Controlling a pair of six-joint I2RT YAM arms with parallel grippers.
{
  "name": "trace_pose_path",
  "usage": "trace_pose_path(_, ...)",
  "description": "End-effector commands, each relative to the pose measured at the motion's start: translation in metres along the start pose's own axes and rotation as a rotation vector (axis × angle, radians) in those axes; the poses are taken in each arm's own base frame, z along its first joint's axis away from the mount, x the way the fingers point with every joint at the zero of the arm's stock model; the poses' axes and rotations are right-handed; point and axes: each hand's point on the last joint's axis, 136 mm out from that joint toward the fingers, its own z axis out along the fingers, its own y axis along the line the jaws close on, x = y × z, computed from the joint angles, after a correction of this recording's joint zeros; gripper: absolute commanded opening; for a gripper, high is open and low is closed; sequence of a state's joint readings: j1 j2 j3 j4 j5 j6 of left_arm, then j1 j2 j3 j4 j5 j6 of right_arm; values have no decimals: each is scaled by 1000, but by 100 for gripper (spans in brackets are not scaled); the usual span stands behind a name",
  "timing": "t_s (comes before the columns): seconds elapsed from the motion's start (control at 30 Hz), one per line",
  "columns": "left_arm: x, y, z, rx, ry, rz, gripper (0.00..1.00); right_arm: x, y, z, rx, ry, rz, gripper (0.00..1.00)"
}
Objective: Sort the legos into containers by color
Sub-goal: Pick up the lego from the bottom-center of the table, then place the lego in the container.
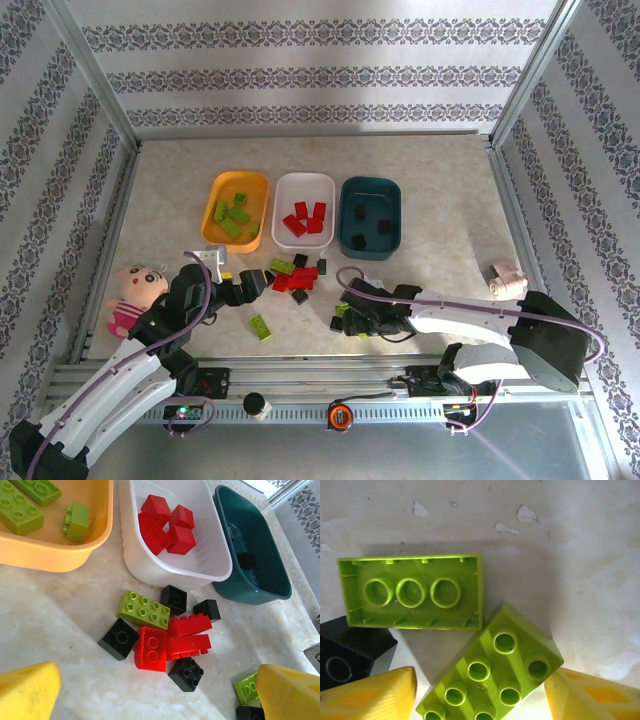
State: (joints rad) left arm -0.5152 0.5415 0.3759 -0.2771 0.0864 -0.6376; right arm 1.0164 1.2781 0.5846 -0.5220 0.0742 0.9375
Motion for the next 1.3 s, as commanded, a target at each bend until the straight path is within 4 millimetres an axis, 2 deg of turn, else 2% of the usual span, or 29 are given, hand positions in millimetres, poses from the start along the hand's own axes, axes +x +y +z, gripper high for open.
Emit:
trace_pose_path(0.0,-6,-4,0,25,-27,-19,100,2,-10,2,30,11,-5,63)
trace_pose_path(0.27,-9,-6,-2,25,-30,-13,100,-8,-26,-8,30,-36,-15,33)
trace_pose_path(0.37,-14,-6,-7,6,-36,5,100,-26,-25,-30,6,-109,-59,28)
trace_pose_path(0.5,-25,-9,-15,-5,-62,25,100,-66,-2,-75,-92,-253,-163,26)
trace_pose_path(0.57,-28,-4,-19,-38,-72,18,100,-86,19,-91,-158,-300,-209,25)
trace_pose_path(0.67,-30,5,-26,-93,-85,5,100,-118,69,-109,-288,-348,-299,24)
trace_pose_path(0.77,-34,8,-35,-110,-109,-1,100,-150,121,-119,-401,-386,-367,24)
trace_pose_path(0.87,-40,12,-47,-139,-136,-8,100,-182,170,-119,-494,-398,-436,24)
trace_pose_path(0.93,-42,12,-52,-141,-150,-11,100,-202,204,-111,-544,-378,-474,24)
trace_pose_path(1.03,-42,10,-54,-132,-146,-16,100,-233,239,-88,-560,-369,-493,24)
trace_pose_path(1.13,-37,11,-53,-133,-127,-24,100,-261,267,-62,-583,-355,-488,24)
trace_pose_path(1.27,-30,14,-50,-134,-104,-30,100,-291,290,-30,-584,-340,-467,24)
